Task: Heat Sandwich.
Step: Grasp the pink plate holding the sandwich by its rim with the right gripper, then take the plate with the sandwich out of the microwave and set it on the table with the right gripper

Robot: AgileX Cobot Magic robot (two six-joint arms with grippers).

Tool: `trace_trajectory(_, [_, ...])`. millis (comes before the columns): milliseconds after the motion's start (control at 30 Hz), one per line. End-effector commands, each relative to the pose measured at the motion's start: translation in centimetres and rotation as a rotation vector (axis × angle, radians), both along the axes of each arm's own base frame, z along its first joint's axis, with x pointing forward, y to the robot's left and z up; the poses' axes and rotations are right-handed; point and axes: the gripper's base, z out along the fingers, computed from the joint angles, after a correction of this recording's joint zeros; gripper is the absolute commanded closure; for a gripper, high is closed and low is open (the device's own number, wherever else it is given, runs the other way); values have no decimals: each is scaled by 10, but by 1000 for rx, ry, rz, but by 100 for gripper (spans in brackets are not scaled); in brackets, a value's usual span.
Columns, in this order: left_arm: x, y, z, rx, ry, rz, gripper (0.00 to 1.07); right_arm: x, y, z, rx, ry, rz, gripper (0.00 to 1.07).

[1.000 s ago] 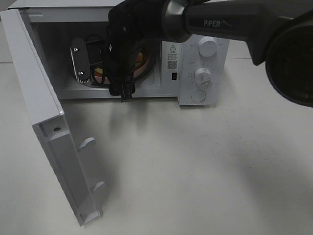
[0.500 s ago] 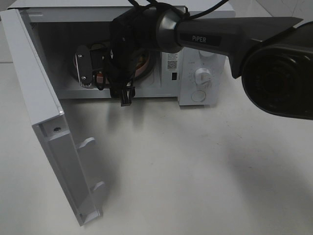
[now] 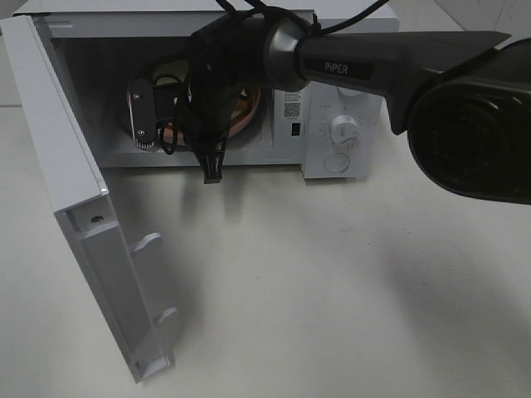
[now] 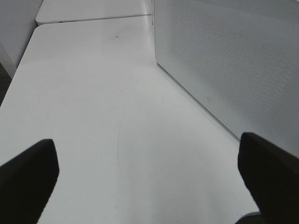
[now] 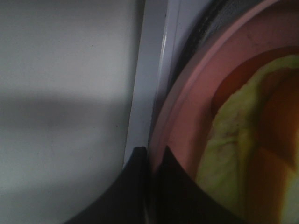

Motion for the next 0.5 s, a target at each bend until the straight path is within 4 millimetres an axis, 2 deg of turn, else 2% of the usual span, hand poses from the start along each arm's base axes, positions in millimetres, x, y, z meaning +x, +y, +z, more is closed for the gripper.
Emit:
trace_trajectory(33, [-3, 0, -1, 0, -22, 6, 7, -1, 0, 1, 6, 13, -10, 107])
trace_trajectory(367, [-3, 0, -1, 0, -22, 6, 7, -3, -1, 0, -6, 39, -11, 107])
trace_trajectory(500, [-3, 0, -1, 0, -22, 6, 7, -5, -3, 7, -30, 42, 22, 107])
